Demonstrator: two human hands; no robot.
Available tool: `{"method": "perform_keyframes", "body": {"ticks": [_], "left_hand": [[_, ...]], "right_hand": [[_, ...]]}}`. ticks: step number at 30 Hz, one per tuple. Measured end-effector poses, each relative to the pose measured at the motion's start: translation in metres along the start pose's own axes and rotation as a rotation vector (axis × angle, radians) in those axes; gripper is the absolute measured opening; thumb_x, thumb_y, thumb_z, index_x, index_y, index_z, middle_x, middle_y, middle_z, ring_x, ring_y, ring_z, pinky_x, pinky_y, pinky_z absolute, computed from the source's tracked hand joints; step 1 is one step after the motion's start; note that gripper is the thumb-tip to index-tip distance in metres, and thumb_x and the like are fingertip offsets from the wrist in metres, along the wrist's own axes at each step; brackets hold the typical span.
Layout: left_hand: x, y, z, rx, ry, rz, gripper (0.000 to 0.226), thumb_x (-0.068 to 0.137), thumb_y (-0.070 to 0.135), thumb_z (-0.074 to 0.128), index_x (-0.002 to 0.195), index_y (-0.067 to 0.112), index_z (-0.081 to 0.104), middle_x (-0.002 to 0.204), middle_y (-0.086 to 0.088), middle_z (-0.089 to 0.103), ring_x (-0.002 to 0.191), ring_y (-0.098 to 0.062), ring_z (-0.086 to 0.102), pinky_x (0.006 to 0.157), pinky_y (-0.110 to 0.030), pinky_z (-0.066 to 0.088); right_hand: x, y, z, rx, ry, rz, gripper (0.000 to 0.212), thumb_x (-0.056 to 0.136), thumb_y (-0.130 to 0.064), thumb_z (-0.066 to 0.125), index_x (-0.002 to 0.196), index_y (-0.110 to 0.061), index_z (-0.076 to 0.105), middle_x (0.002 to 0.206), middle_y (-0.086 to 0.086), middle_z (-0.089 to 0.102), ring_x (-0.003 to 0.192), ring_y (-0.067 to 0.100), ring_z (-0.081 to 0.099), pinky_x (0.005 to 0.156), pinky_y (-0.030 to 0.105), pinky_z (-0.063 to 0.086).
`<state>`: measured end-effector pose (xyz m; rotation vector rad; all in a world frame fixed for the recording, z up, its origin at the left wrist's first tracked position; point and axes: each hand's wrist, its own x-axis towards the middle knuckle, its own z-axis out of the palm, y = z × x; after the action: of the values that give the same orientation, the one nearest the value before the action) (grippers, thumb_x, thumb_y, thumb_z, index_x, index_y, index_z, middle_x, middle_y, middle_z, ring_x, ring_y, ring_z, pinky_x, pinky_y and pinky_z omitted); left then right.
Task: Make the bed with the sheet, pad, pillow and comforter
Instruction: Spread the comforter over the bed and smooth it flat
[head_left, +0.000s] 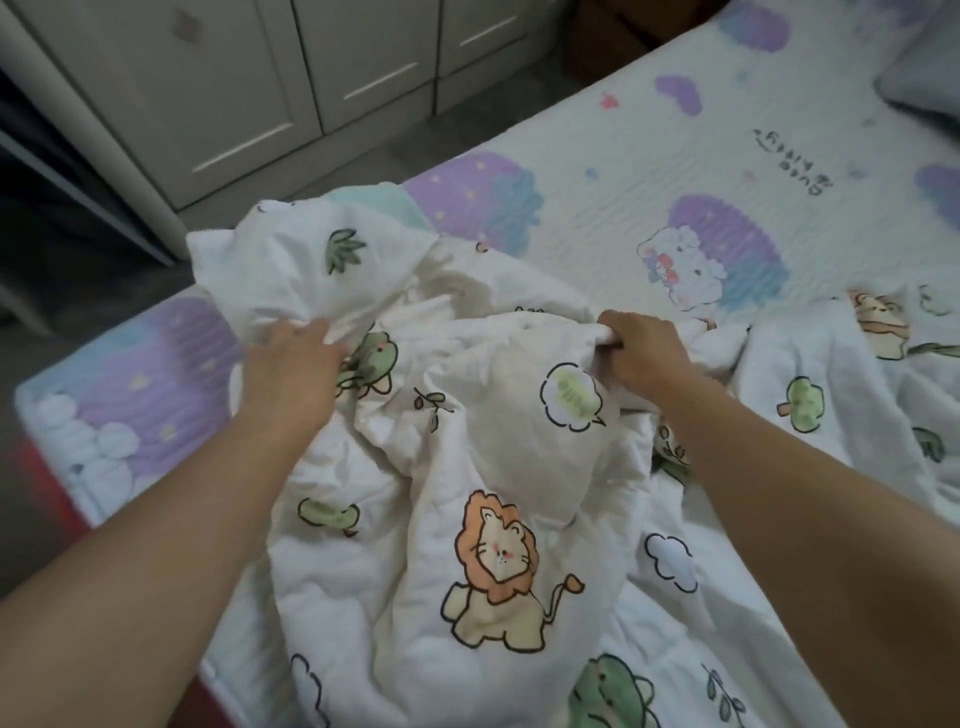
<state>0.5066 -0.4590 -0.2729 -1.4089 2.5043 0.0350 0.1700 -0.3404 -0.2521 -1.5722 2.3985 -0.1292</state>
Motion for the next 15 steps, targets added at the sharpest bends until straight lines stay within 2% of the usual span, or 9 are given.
{"method": "perform_keyframes", "body": {"ticks": [1,3,5,7,8,9,11,13,15], "left_hand": [[-0.013,-0.008,0.003,0.044,-0.055,-0.055,0.045,0.086,0.007,0.045,0.125,0.025,0.057,0.123,-0.003,0.048,0.111,-0.033,0.049,0.084,-0.04,0.049],[-0.043,-0.024,0.011,0.095,-0.206,-0.148,0.038,0.088,0.01,0.043,0.121,0.021,0.058,0.116,-0.004,0.054,0.106,-0.031,0.056,0.084,-0.038,0.049],[-0.075,-0.03,0.011,0.094,-0.402,-0.22,0.036,0.087,0.015,0.049,0.121,0.021,0.056,0.117,-0.003,0.059,0.108,-0.024,0.058,0.087,-0.035,0.047],[-0.098,-0.028,0.007,0.072,-0.581,-0.237,0.036,0.082,0.021,0.056,0.118,0.02,0.058,0.118,-0.002,0.06,0.109,-0.021,0.057,0.092,-0.034,0.048],[-0.102,-0.025,0.004,0.053,-0.63,-0.245,0.039,0.078,0.026,0.057,0.117,0.02,0.059,0.118,-0.003,0.061,0.108,-0.022,0.057,0.093,-0.035,0.047],[-0.108,-0.021,-0.001,0.039,-0.664,-0.258,0.044,0.074,0.029,0.057,0.117,0.022,0.059,0.116,-0.003,0.061,0.106,-0.023,0.058,0.093,-0.036,0.047],[-0.107,-0.011,-0.013,0.022,-0.633,-0.254,0.05,0.071,0.036,0.056,0.12,0.026,0.056,0.111,-0.002,0.062,0.101,-0.023,0.059,0.089,-0.035,0.047],[-0.101,0.002,-0.026,0.015,-0.479,-0.228,0.04,0.076,0.038,0.054,0.114,0.026,0.058,0.104,-0.002,0.06,0.1,-0.024,0.058,0.082,-0.034,0.043],[-0.091,0.022,-0.042,-0.015,-0.263,-0.209,0.028,0.082,0.025,0.052,0.108,0.02,0.06,0.103,-0.005,0.06,0.101,-0.027,0.058,0.076,-0.033,0.038]], "right_hand": [[-0.01,-0.001,0.0,0.017,-0.046,-0.026,0.002,0.079,-0.018,0.05,0.077,-0.019,0.051,0.088,0.014,0.066,0.088,0.034,0.058,0.071,0.032,0.03],[-0.029,-0.005,0.002,-0.03,-0.169,-0.067,0.014,0.079,-0.011,0.057,0.072,-0.021,0.049,0.088,0.014,0.066,0.088,0.033,0.059,0.069,0.029,0.03],[-0.048,-0.01,0.006,-0.087,-0.345,-0.09,0.019,0.076,-0.01,0.058,0.064,-0.017,0.047,0.08,0.011,0.062,0.082,0.03,0.056,0.066,0.028,0.031],[-0.066,-0.016,0.011,-0.104,-0.52,-0.083,0.021,0.075,-0.015,0.055,0.057,-0.017,0.045,0.069,0.005,0.054,0.076,0.027,0.052,0.061,0.028,0.034],[-0.071,-0.018,0.014,-0.102,-0.578,-0.075,0.017,0.074,-0.021,0.051,0.059,-0.013,0.049,0.069,0.006,0.055,0.075,0.027,0.053,0.061,0.028,0.038],[-0.079,-0.019,0.016,-0.079,-0.612,-0.083,0.023,0.074,-0.027,0.047,0.067,-0.007,0.057,0.075,0.009,0.06,0.079,0.028,0.055,0.065,0.03,0.044],[-0.085,-0.018,0.018,-0.034,-0.637,-0.081,0.034,0.078,-0.031,0.044,0.083,-0.004,0.065,0.089,0.011,0.065,0.087,0.029,0.058,0.078,0.035,0.049],[-0.089,-0.017,0.012,0.103,-0.608,-0.04,0.02,0.074,-0.024,0.049,0.071,-0.007,0.06,0.079,0.007,0.06,0.08,0.025,0.054,0.069,0.031,0.043],[-0.089,-0.014,0.003,0.227,-0.531,-0.018,0.02,0.068,-0.023,0.051,0.069,-0.004,0.058,0.076,0.008,0.059,0.078,0.025,0.052,0.064,0.032,0.037]]}}
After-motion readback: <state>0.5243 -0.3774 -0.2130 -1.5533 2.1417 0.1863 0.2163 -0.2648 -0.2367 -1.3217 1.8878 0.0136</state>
